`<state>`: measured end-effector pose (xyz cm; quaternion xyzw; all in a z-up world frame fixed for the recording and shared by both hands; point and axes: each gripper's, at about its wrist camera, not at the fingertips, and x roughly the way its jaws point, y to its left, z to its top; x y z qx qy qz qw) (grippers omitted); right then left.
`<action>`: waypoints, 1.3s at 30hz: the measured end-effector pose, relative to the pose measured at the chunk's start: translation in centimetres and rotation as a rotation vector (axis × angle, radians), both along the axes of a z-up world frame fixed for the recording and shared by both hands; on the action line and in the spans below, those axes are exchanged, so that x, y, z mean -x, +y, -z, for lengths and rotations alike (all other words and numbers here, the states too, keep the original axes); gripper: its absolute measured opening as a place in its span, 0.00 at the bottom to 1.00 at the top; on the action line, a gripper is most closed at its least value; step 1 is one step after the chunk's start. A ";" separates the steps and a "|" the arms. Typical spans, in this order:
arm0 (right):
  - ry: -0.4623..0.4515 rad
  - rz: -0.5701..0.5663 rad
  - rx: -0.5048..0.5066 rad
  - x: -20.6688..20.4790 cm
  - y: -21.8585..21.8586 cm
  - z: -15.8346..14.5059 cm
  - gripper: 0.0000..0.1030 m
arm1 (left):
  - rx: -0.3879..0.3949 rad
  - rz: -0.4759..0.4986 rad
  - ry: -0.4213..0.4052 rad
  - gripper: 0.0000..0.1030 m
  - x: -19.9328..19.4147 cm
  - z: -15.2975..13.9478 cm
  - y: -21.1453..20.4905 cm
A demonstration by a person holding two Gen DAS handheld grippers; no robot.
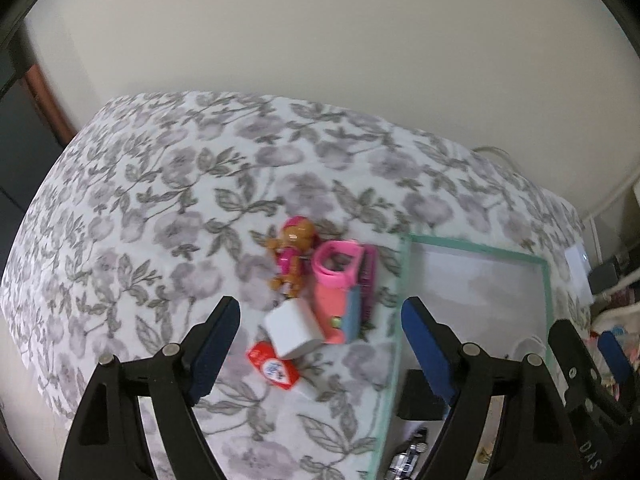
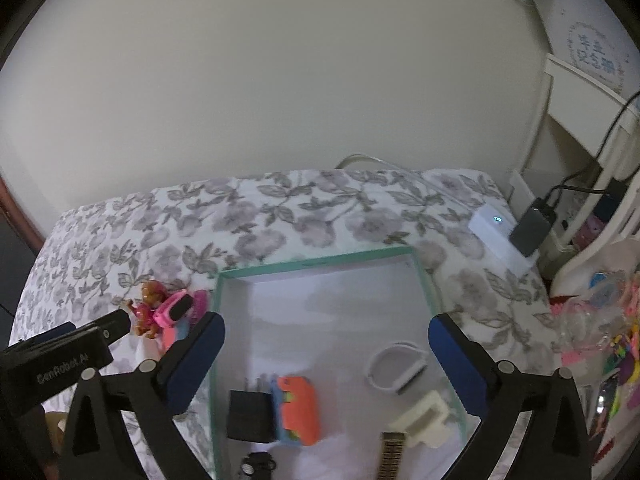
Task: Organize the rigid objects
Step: 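Move both open tools back toward the remaining object cluster, then grasp the white charger cube with right tool while left tool grasps red bottle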
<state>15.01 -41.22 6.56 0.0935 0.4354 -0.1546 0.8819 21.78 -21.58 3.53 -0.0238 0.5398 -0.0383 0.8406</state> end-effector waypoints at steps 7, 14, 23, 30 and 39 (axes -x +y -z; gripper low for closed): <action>-0.011 -0.052 -0.036 -1.6 4.2 1.8 1.00 | 0.033 -0.106 0.035 0.81 -1.3 0.6 4.9; -0.061 -0.170 0.000 -2.5 8.8 3.1 1.00 | 0.056 -0.191 0.076 0.81 -1.8 1.5 9.3; -0.063 -0.256 -0.032 -3.7 12.3 4.4 1.00 | 0.102 -0.257 0.118 0.81 -1.9 2.3 13.5; -0.038 -0.285 -0.075 -4.3 13.4 5.7 1.00 | 0.094 -0.285 0.165 0.81 -2.1 4.1 14.6; 0.077 -0.388 -0.036 -4.9 16.2 9.5 0.85 | 0.077 -0.305 0.281 0.81 -1.9 8.3 14.4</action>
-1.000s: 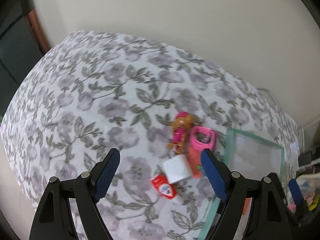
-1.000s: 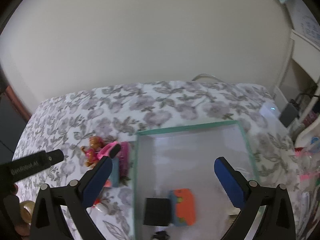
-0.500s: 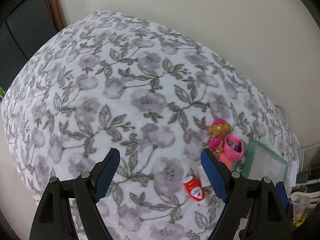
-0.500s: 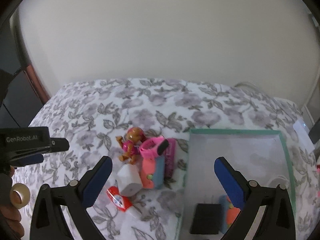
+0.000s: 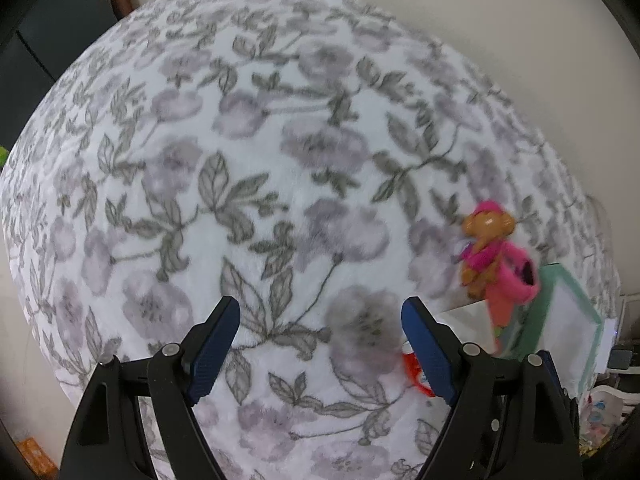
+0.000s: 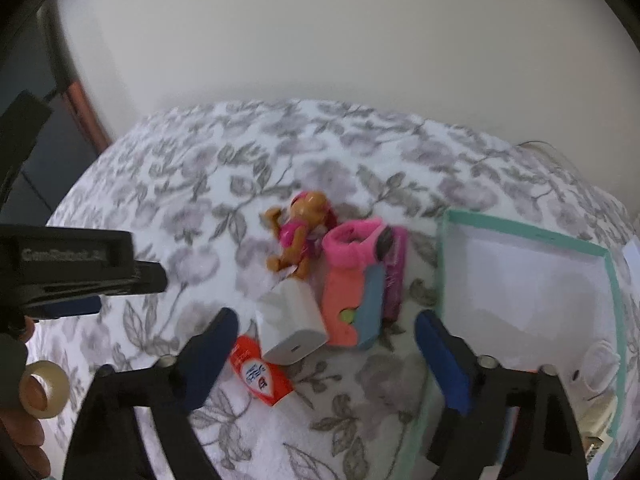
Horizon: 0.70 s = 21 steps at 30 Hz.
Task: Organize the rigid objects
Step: 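Grasp the white charger cube with right tool while left tool grasps red bottle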
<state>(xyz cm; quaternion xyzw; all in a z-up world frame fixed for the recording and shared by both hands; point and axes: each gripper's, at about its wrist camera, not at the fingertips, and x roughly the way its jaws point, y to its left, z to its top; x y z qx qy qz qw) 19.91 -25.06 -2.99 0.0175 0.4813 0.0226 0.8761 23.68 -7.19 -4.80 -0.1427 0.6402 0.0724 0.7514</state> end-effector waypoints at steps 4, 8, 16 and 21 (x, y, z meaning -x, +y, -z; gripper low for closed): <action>0.017 -0.026 0.013 -0.2 0.9 1.1 0.76 | -0.011 -0.059 0.070 0.81 0.5 2.2 1.1; 0.014 -0.057 0.041 -0.4 2.0 1.5 0.71 | -0.016 -0.105 0.101 0.81 0.9 3.3 2.5; 0.031 -0.113 0.133 -0.8 4.0 2.6 0.58 | -0.004 -0.138 0.108 0.81 1.4 3.6 4.8; 0.039 -0.128 0.146 -0.9 4.4 2.7 0.57 | 0.011 -0.136 0.113 0.81 1.7 3.6 5.2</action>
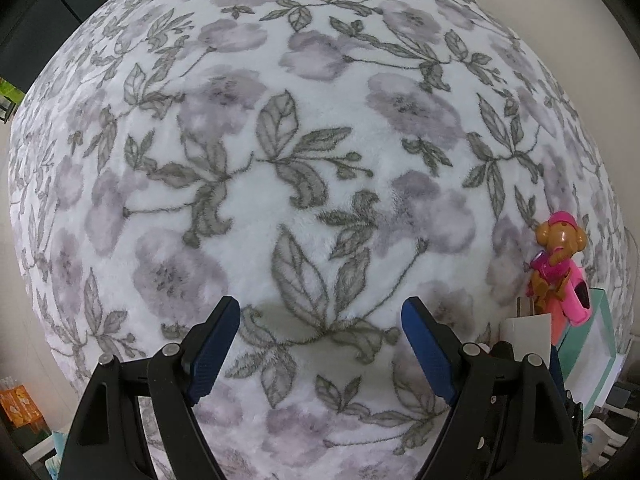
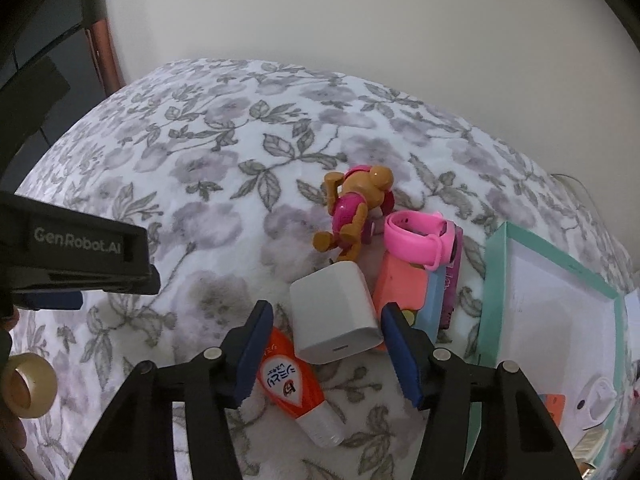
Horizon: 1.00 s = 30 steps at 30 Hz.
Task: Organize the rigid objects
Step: 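Grasp the white charger cube with right tool while left tool grasps red bottle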
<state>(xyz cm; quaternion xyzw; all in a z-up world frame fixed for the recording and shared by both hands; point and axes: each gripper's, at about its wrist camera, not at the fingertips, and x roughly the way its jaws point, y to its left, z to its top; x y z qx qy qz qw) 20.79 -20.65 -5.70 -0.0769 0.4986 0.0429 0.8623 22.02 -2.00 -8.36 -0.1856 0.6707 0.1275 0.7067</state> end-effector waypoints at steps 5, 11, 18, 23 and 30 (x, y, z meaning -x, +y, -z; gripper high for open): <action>0.044 -0.020 -0.023 0.1 -0.4 -0.2 0.46 | 0.009 0.002 -0.005 0.81 -0.2 0.4 -0.1; 0.080 -0.040 -0.030 0.4 -0.9 -0.4 0.46 | 0.034 0.039 -0.002 0.81 -0.2 0.4 -1.6; 0.142 -0.031 -0.043 1.0 -2.0 -0.4 0.46 | 0.043 0.082 -0.006 0.81 -0.2 0.0 -3.6; 0.194 -0.006 -0.043 1.4 -3.0 0.0 0.46 | 0.055 0.126 0.001 0.81 0.2 0.1 -5.8; 0.224 0.005 -0.062 2.0 -3.7 0.1 0.46 | 0.087 0.184 -0.001 0.81 0.2 0.0 -9.2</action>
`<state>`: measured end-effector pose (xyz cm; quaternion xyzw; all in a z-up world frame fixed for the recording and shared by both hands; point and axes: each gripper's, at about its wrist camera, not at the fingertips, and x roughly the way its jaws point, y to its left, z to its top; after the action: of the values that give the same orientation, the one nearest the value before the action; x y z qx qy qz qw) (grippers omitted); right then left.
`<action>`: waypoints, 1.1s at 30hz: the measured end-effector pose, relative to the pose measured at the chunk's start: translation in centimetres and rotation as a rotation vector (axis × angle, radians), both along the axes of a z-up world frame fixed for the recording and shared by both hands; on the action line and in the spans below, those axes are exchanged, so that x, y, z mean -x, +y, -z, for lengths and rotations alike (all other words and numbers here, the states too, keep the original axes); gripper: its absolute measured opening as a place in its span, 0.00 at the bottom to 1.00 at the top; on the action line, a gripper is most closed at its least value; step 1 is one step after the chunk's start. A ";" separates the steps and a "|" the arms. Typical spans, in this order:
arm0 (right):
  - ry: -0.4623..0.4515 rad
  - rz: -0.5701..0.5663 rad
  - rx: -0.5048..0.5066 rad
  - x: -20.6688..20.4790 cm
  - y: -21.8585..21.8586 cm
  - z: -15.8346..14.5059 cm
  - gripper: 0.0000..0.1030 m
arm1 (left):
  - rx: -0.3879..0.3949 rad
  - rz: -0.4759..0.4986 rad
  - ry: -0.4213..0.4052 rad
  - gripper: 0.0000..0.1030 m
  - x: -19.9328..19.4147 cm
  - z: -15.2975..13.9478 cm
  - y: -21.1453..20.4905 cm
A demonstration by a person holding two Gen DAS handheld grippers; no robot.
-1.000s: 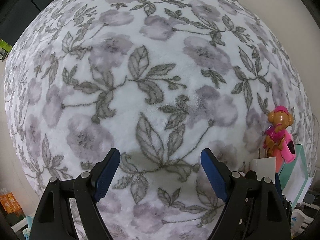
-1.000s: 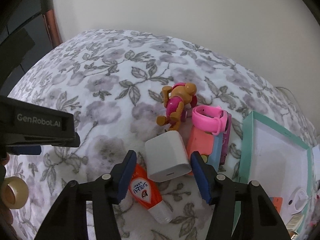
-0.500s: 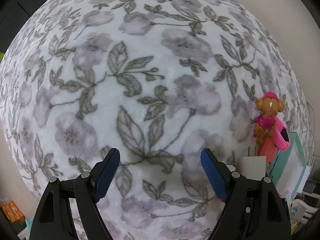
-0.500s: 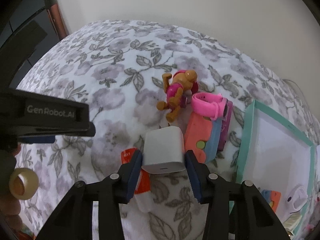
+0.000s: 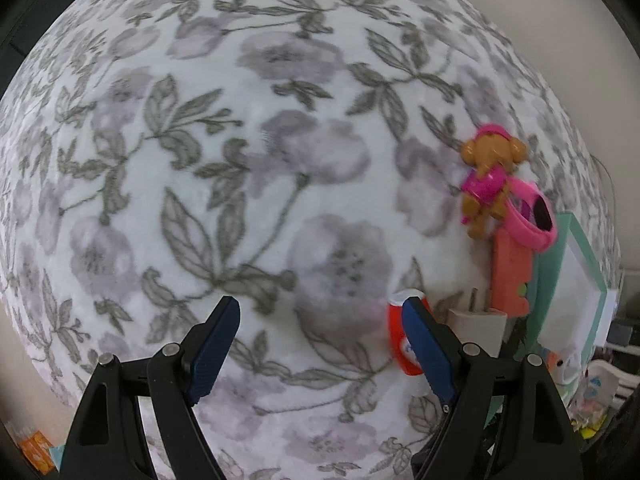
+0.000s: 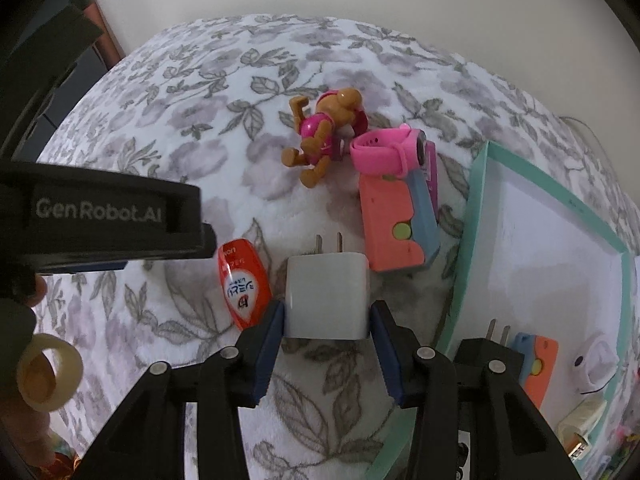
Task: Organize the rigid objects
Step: 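Grasp the white charger cube with right tool while left tool grasps red bottle, then carry charger cube and red bottle into the tray and open both tools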
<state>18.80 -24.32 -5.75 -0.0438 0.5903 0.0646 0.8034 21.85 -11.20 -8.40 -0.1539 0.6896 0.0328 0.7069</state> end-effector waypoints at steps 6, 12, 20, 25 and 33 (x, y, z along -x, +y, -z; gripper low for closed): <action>0.012 0.025 -0.042 0.2 -0.8 0.1 0.46 | 0.071 0.027 0.020 0.81 -0.4 1.3 -2.5; 0.015 0.039 -0.069 0.2 -1.4 0.2 0.46 | 0.096 0.065 0.034 0.81 -0.3 2.4 -4.9; 0.035 0.050 -0.045 0.1 -2.0 0.9 0.45 | 0.036 0.132 0.021 0.80 0.1 2.9 -7.4; 0.031 0.052 -0.042 0.0 -2.0 0.9 0.45 | -0.015 0.173 0.015 0.66 0.3 2.5 -8.0; 0.011 0.042 0.006 -0.2 -1.0 1.5 0.45 | -0.086 0.213 0.000 0.42 0.7 2.1 -8.2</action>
<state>19.01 -25.30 -7.28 -0.0337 0.5958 0.0462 0.8011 21.18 -19.37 -10.47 -0.0493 0.6999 -0.0131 0.7124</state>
